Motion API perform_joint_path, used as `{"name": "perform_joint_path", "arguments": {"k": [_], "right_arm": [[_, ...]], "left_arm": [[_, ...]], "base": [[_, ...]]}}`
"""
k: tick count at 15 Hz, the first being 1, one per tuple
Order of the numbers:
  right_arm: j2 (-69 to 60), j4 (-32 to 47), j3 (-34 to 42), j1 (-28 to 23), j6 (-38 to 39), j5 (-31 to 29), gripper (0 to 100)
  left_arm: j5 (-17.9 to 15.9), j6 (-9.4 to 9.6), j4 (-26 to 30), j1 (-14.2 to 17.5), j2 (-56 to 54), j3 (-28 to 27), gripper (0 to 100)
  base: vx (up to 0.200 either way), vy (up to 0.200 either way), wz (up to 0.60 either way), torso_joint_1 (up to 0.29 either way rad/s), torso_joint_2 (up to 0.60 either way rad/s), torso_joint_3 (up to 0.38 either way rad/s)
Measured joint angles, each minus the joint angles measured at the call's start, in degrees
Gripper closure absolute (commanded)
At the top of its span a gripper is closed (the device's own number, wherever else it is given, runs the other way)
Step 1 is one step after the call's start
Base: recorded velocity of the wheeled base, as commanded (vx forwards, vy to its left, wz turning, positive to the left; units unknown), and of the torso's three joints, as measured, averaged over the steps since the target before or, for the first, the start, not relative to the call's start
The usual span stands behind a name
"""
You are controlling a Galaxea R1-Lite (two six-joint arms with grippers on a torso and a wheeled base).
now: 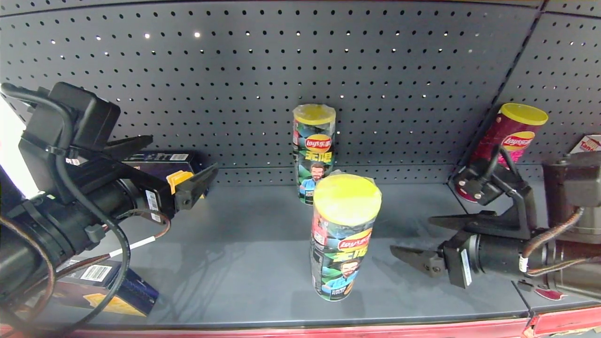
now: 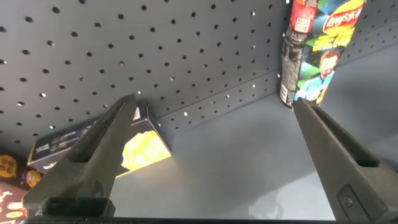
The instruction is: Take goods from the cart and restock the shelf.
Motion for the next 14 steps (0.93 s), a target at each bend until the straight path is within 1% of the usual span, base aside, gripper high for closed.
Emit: {"name": "perform_joint_path", "arguments": {"k": [3, 5, 8, 14], "right_arm": [[4.35, 0.00, -3.89, 0.33, -0.01, -0.01, 0], [6.45, 0.00, -5.24, 1.43, -0.01, 0.02, 0], [7.97, 0.01, -5.49, 2.82, -0.04, 0.05, 0], [8.52, 0.01, -4.92, 4.88, -0.04, 0.07, 0]], "left_arm": [[0.00, 0.00, -0.60, 0.11, 0.34, -0.05, 0], [0.02, 0.01, -0.68, 0.18, 0.52, -0.17, 0], [0.00, 0.06, -1.72, 0.24, 0.76, -0.17, 0], [-0.74, 0.09, -1.78, 0.32, 1.17, 0.06, 0]], "base": [[0.000, 0.000, 0.00, 0.000, 0.00, 0.000], [0.000, 0.000, 0.00, 0.000, 0.00, 0.000], [0.000, 0.000, 0.00, 0.000, 0.00, 0.000], [0.000, 0.000, 0.00, 0.000, 0.00, 0.000]]}}
